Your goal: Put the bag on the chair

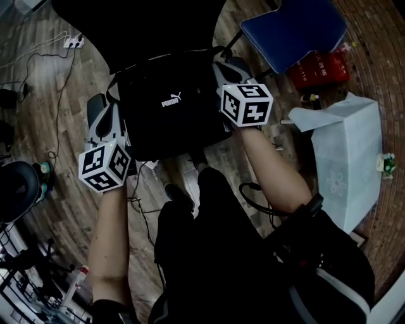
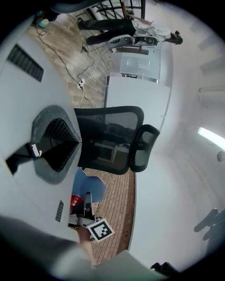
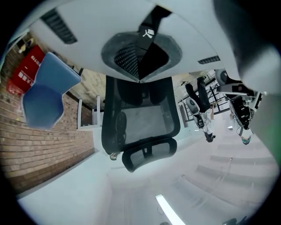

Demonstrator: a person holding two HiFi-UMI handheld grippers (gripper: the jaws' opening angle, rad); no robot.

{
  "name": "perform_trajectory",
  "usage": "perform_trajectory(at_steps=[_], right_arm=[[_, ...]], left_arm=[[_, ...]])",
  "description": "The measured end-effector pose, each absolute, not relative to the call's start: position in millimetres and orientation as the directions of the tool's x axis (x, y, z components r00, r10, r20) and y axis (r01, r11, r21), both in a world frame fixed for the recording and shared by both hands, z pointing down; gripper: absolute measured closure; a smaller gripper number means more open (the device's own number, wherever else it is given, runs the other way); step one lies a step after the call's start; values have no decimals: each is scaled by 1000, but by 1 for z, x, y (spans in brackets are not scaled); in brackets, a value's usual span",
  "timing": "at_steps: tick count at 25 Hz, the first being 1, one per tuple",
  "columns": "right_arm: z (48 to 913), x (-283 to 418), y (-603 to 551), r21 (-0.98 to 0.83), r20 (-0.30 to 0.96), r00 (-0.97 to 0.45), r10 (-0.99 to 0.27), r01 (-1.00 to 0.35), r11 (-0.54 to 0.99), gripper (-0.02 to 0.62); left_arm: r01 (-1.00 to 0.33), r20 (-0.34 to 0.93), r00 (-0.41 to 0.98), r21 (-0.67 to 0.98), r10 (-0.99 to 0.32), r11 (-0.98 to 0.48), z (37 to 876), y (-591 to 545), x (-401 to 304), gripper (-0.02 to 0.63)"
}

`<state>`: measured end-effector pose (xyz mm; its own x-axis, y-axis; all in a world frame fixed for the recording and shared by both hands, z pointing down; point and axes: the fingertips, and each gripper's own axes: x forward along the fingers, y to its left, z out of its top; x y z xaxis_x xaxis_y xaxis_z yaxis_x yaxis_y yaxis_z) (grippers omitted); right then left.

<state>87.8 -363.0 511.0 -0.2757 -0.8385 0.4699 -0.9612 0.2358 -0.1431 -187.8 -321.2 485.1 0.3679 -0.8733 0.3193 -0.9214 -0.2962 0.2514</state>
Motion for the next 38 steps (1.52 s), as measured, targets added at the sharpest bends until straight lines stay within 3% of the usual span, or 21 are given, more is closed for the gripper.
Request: perform_trajectory(at_steps=[9, 20, 25, 38], right_arm=[[412, 62, -304, -163, 356, -315, -880, -948, 274, 578], [303, 31, -218, -220, 222, -420, -880, -901, 374, 578], [289, 35, -194, -165, 270, -392, -880, -919, 359, 578], [241, 65, -155, -116, 216, -422, -881, -907, 406, 578]], left_arm=[[-911, 190, 379, 248, -906, -329, 396, -267, -202, 597], [-898, 130, 405, 241, -905, -368, 320, -209, -224, 597], [-897, 110, 403, 246, -908, -368, 293, -187, -222, 597], [-935, 65, 326, 167, -943, -312, 237, -142, -203, 597]])
